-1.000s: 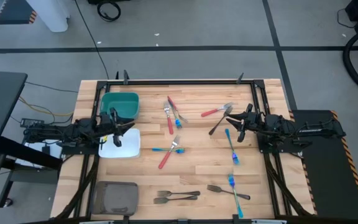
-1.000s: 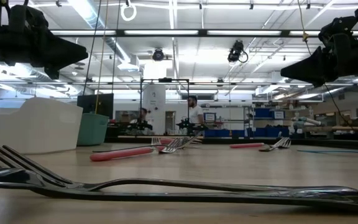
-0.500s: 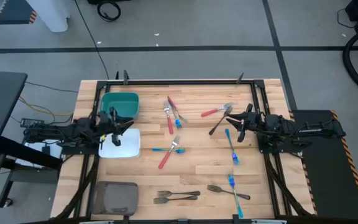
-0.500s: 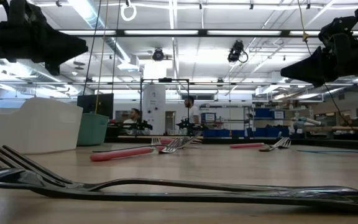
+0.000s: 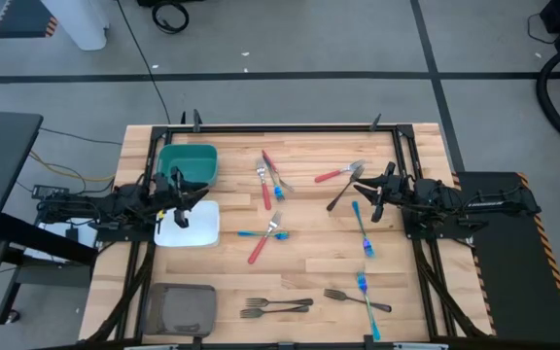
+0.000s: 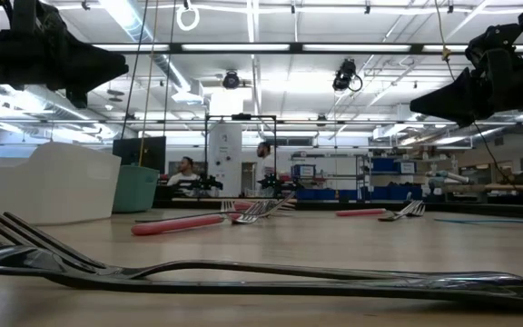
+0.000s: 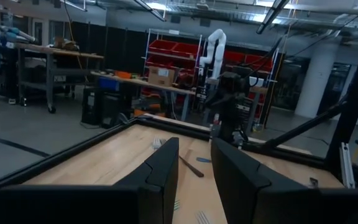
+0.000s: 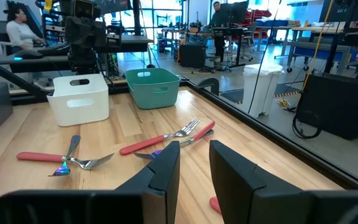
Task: Sort silverware by color (type)
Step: Put the blue fork into the white bin
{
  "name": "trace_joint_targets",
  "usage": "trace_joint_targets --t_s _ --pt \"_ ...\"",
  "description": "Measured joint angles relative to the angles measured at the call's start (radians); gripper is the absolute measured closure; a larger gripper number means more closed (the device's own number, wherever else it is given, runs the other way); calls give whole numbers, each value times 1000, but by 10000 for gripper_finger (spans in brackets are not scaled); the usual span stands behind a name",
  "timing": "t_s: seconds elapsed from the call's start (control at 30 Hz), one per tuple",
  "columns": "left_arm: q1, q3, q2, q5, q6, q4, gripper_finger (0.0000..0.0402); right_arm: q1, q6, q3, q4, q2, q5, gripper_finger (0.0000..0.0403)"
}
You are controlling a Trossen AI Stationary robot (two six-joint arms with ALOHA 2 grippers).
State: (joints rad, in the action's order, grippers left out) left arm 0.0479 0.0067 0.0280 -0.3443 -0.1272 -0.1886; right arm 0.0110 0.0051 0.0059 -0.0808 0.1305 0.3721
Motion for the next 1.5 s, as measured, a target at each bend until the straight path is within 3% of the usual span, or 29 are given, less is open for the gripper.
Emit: trace_joint_targets --t_s 1.5 --pt "0 0 5 -2 20 -26 296 0 0 0 0 0 0 307"
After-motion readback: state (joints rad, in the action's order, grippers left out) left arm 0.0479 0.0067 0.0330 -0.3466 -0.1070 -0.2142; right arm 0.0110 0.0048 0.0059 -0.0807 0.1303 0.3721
